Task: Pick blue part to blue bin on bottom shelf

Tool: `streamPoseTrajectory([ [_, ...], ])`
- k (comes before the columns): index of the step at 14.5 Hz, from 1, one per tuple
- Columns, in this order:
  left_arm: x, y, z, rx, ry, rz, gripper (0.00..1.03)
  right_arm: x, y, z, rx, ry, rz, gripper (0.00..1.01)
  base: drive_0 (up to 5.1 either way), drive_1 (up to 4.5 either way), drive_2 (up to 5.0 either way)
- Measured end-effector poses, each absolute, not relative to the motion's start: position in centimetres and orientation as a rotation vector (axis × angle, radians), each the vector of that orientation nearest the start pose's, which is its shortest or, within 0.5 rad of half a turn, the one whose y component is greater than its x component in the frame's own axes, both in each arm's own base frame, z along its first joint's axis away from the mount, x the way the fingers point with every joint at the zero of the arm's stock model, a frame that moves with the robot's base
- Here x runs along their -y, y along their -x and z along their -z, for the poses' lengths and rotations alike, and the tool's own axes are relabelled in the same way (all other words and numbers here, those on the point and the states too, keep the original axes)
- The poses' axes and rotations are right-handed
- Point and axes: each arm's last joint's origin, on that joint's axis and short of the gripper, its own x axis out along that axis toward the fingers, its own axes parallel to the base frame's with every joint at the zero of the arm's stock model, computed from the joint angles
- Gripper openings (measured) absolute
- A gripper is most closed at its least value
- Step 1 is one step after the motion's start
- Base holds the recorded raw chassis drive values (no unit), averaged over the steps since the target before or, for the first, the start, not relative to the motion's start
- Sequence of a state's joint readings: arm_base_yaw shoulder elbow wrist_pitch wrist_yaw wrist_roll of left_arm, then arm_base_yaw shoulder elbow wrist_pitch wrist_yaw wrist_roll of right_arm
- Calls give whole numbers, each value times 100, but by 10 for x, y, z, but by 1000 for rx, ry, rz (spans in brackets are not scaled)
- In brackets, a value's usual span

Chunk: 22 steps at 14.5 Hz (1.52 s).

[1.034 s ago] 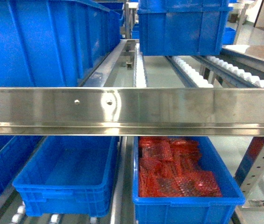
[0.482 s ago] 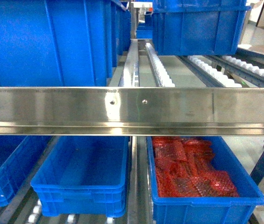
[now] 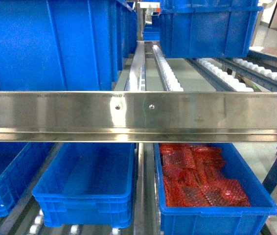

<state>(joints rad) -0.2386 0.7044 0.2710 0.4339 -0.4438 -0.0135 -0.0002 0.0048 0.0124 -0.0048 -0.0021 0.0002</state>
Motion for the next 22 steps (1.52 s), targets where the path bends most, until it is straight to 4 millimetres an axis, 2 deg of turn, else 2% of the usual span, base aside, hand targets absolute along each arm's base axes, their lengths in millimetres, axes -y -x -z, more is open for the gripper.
streamPoseTrajectory([
  [11,26,-159,-226,0,13,-205,43,0,-97,-167,4,0,1,98,-8,404,-420],
  [22,26,-159,-226,1,13,-206,43,0,-97,-167,3,-1,1,98,0,0,0],
])
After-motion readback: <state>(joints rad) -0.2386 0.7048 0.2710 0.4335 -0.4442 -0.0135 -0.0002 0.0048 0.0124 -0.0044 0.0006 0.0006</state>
